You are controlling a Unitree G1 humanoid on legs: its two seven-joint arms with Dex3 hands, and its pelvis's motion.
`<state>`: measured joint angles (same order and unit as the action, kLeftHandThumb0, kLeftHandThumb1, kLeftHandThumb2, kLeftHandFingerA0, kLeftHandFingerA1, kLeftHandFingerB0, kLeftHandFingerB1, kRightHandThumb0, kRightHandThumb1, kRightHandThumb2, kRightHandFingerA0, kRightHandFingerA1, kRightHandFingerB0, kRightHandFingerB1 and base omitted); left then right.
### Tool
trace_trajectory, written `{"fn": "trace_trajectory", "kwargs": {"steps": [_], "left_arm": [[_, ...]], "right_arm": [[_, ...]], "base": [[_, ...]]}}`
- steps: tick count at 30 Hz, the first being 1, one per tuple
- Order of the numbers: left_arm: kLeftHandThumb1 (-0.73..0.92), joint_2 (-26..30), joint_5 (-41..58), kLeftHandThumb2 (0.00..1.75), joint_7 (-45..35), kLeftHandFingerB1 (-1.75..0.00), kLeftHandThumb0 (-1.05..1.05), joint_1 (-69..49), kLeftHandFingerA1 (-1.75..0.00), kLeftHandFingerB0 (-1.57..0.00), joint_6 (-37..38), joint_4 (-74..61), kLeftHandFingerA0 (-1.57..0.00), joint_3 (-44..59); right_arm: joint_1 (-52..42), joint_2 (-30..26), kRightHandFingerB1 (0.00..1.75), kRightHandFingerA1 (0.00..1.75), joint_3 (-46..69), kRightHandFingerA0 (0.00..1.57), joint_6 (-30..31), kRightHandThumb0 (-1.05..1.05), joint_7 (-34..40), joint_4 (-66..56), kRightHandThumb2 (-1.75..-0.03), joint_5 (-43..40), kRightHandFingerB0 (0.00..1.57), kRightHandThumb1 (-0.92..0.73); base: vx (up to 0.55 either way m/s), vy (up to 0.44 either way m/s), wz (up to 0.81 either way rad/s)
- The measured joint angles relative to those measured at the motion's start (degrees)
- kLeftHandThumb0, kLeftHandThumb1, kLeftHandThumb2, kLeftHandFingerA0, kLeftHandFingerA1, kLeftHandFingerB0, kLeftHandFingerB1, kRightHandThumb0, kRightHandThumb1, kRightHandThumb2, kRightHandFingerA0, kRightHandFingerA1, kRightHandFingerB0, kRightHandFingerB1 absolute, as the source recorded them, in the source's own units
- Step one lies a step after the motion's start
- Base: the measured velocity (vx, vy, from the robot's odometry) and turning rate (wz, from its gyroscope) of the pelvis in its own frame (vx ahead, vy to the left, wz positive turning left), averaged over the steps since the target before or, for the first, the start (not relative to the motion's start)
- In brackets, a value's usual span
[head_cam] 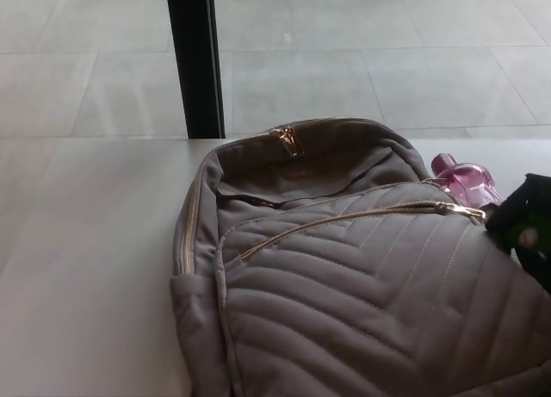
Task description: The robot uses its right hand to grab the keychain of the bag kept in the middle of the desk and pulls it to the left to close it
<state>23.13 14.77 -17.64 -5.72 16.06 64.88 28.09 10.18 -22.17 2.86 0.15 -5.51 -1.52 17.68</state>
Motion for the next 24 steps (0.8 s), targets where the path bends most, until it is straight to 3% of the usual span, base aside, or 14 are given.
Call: {"fn": "trace_trajectory", "kwargs": {"steps": [4, 5, 8, 9, 10, 15, 16, 17, 18, 19, 20, 22, 24], "left_arm": [[0.71, 0.01, 0.02, 0.76, 0.00, -1.05, -1.03, 0.03, -1.20, -0.60, -0.01, -0.02, -0.77, 0.02], [0.71, 0.01, 0.01, 0.76, 0.00, -1.04, -1.02, 0.04, -1.20, -0.60, -0.01, 0.00, -0.75, 0.00], [0.71, 0.03, 0.01, 0.75, -0.01, -1.06, -1.02, 0.04, -1.20, -0.58, 0.00, 0.20, -0.75, 0.00], [0.71, 0.03, 0.01, 0.75, -0.01, -1.07, -1.04, 0.03, -1.20, -0.58, 0.00, 0.23, -0.74, 0.00], [0.73, 0.03, 0.01, 0.75, -0.01, -1.06, -1.04, 0.01, -1.20, -0.58, 0.00, 0.26, -0.75, 0.00], [0.72, 0.04, -0.02, 0.82, 0.00, -1.05, -1.04, -0.07, -1.19, -0.60, 0.01, 0.31, -0.79, -0.11], [0.75, 0.04, -0.02, 0.78, 0.01, -1.05, -1.03, -0.06, -1.20, -0.59, 0.01, 0.31, -0.79, -0.12], [0.75, 0.05, -0.03, 0.78, 0.03, -1.04, -1.02, -0.07, -1.20, -0.58, 0.00, 0.32, -0.80, -0.15], [0.75, 0.05, -0.03, 0.75, 0.03, -1.05, -1.05, -0.09, -1.20, -0.56, 0.00, 0.33, -0.77, -0.19], [0.75, 0.05, -0.04, 0.75, 0.02, -1.05, -1.05, -0.06, -1.20, -0.56, 0.01, 0.33, -0.77, -0.23], [0.75, 0.05, -0.03, 0.79, 0.01, -1.07, -1.05, -0.07, -1.20, -0.62, 0.00, 0.32, -0.79, -0.23], [0.77, 0.05, -0.04, 0.74, 0.02, -1.07, -1.05, -0.22, -1.19, -0.55, 0.02, 0.38, -0.75, -0.24], [0.78, 0.05, -0.09, 0.75, 0.06, -1.04, -1.02, -0.40, -1.18, -0.58, 0.02, 0.50, -0.78, -0.42]], "right_arm": [[2.14, -0.85, 1.28, 1.42, -1.18, 1.18, 0.13, -0.10, -0.96, 0.14, -1.14, 0.11, 0.99, -0.53], [2.72, -1.18, 1.56, 1.75, -1.65, 0.86, 0.17, -0.07, -1.37, 0.16, -1.14, 0.15, 0.78, -0.56], [4.10, -2.00, 1.54, 1.73, -2.57, 0.87, 0.45, -0.06, -2.48, 0.22, -1.12, 0.20, 0.79, -0.57], [4.32, -2.12, 1.26, 1.41, -2.72, 1.19, 0.54, -0.10, -2.69, 0.21, -1.14, 0.21, 0.98, -0.53], [5.00, -2.39, 1.27, 1.43, -3.20, 1.21, 0.78, -0.09, -3.19, 0.15, -1.15, 0.25, 0.98, -0.53], [7.88, -3.15, 1.27, 1.40, -5.87, 1.16, 0.74, -0.14, -4.64, 0.34, -1.12, 0.80, 0.98, -0.53], [8.51, -3.26, 1.59, 1.75, -6.49, 0.85, 0.73, -0.09, -4.94, 0.45, -1.10, 1.05, 0.74, -0.57], [8.93, -3.25, 1.29, 1.43, -6.91, 1.17, 0.73, -0.14, -5.08, 0.59, -1.14, 1.18, 0.97, -0.52], [9.42, -3.17, 1.29, 1.43, -7.28, 1.18, 0.73, -0.15, -5.22, 0.76, -1.15, 1.30, 0.98, -0.53], [9.96, -3.09, 1.29, 1.43, -7.58, 1.18, 0.73, -0.15, -5.36, 0.90, -1.15, 1.40, 0.98, -0.53], [10.34, -3.02, 1.60, 1.75, -7.75, 0.86, 0.73, -0.10, -5.40, 1.03, -1.18, 1.45, 0.75, -0.54], [11.10, -2.95, 1.59, 1.75, -8.40, 0.86, 0.72, -0.12, -5.47, 1.32, -1.13, 1.66, 0.74, -0.58], [11.91, -2.95, 1.58, 1.75, -8.98, 0.87, 0.71, -0.10, -5.61, 1.64, -1.17, 1.91, 0.76, -0.55]], "base": [[0.00, 0.000, 0.00], [0.00, 0.000, 0.00], [0.00, 0.000, 0.00], [0.00, 0.000, 0.00], [0.00, 0.000, 0.00], [0.00, 0.000, 0.00], [0.00, 0.000, 0.00], [0.00, 0.000, 0.00], [0.00, 0.000, 0.00], [0.00, 0.000, 0.00], [0.00, 0.000, 0.00], [0.00, 0.000, 0.00], [0.00, 0.000, 0.00]]}}
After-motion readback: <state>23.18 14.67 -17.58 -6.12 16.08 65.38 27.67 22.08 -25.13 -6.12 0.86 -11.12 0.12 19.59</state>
